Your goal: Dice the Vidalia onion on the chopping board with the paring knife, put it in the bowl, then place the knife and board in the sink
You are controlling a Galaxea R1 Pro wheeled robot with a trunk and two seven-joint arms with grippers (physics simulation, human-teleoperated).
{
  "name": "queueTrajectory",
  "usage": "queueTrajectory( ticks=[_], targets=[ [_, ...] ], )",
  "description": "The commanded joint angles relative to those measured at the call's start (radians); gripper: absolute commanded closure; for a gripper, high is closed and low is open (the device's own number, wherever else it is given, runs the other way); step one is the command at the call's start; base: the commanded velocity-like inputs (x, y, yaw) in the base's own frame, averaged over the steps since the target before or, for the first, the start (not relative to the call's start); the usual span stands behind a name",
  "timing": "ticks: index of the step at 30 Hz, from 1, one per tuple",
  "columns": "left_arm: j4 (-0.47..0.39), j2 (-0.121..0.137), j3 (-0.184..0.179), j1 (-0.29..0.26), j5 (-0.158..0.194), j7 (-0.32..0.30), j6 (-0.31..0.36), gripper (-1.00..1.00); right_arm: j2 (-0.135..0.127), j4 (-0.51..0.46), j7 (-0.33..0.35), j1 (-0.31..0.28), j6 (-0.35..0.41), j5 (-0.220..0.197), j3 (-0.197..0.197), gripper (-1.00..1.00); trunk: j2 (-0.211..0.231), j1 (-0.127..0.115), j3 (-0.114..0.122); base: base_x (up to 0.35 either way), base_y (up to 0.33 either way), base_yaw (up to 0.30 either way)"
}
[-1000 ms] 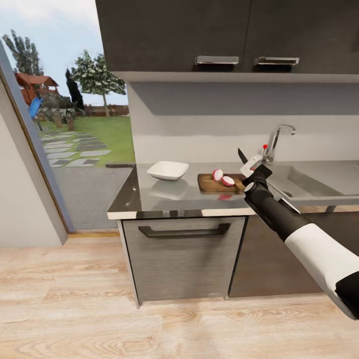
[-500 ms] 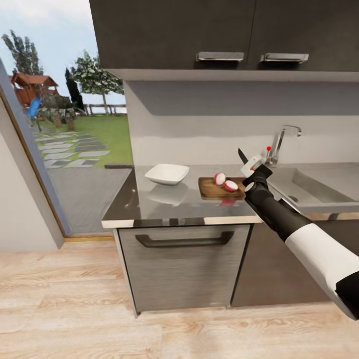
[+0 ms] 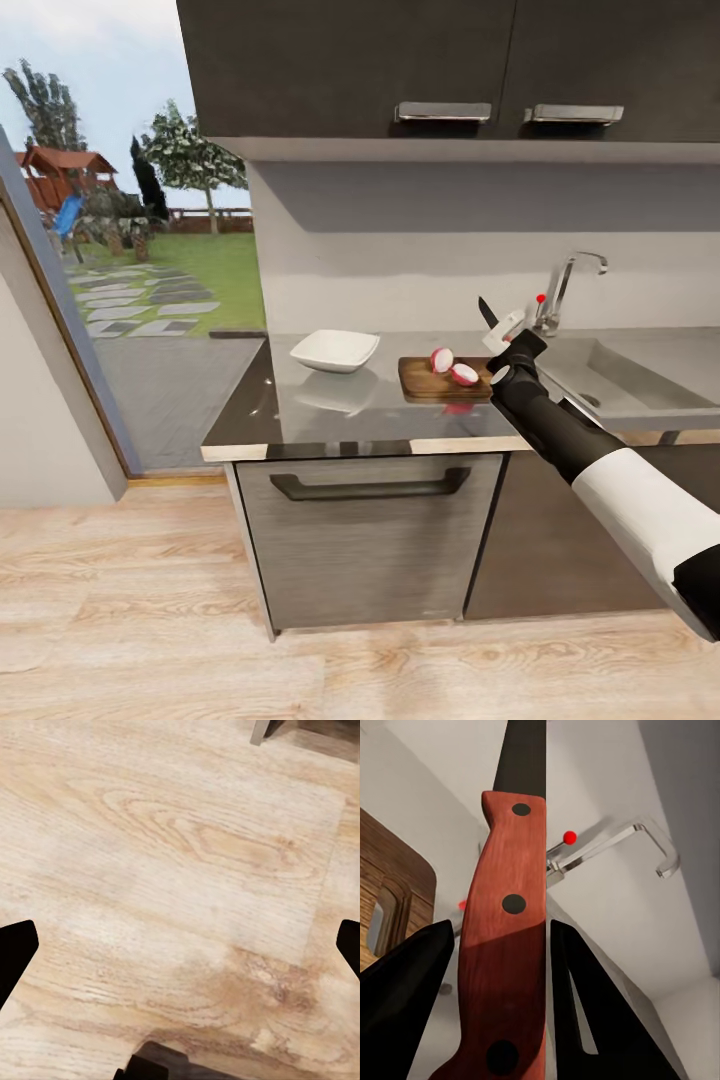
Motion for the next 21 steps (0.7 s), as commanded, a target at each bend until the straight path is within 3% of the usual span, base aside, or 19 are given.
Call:
queueTrajectory(
  ticks=[1,11,21],
  targets=[
    [0.004,0.0,0.001,-0.002,0.001,0.0,-0.007,-1.0,-0.001,-0.001,-0.001,-0.001,0.006,-0.003,0.005,1.0,-0.001,0.0,-0.001,-0.005,0.0,0.0],
    [0.004,-0.002,0.001,-0.002,0.001,0.0,-0.006,-1.0,0.007,0.002,0.002,-0.002,0.005,-0.009,0.006,1.0,-0.001,0.0,-0.001,-0.131,0.0,0.0],
    [0.004,-0.002,0.001,-0.002,0.001,0.0,-0.006,-1.0,0.055,0.043,0.003,-0.002,0.001,-0.009,0.008,1.0,-0.001,0.0,-0.001,-0.007,0.0,0.0]
  ],
)
